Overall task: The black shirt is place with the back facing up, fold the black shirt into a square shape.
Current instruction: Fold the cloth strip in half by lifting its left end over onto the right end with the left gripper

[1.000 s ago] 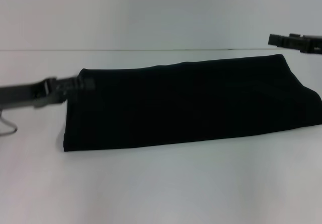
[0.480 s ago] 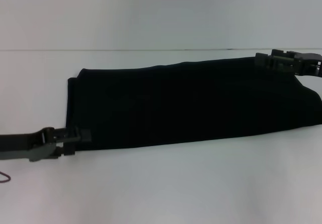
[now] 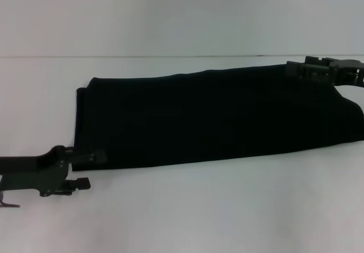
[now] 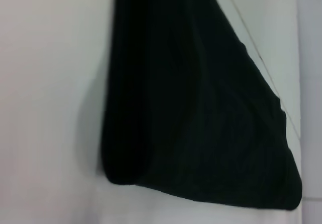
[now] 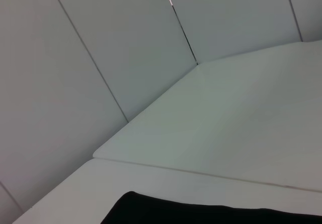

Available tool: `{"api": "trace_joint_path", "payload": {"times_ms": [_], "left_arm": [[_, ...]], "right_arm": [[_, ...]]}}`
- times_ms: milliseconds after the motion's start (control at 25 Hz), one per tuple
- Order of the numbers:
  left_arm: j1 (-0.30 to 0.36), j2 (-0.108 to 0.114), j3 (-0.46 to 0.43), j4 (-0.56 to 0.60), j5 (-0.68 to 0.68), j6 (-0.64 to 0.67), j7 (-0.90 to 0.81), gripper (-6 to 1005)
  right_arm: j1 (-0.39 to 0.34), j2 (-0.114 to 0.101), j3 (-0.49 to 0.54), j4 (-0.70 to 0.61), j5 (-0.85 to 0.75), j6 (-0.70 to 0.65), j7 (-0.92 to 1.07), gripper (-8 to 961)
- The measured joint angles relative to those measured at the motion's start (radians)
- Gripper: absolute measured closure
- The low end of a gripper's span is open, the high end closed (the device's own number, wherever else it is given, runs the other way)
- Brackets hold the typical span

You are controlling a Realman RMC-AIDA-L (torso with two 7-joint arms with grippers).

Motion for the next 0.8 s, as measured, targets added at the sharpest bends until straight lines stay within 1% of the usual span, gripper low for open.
{"api": "trace_joint_path", "payload": {"times_ms": [120,360,520,800], "left_arm": [[-0.001,0.003,-0.014,0.001,0.000,-0.009,-0.106,101],[-0.002,0.003,-0.015,-0.003,0.000,-0.038,-0.205,106],[-0.005,0.002,-0.014,-0.017,0.000,-0.067,-0.245,110],[-0.010,-0.007,-0.009,-0.050,0.000,-0.162,-0.267,116]], "right_arm": [[0.004,-0.002,-0.001,0.000,0.000,0.012,-0.003,55],[0.009,-0.004,-0.002,0.000,0.000,0.024,-0.005,54],[0.009,-0.006,0.001,0.000,0.000,0.026,-0.005,54],[0.004,-0.008,0.001,0.000,0.000,0.038,-0.001,55]]}}
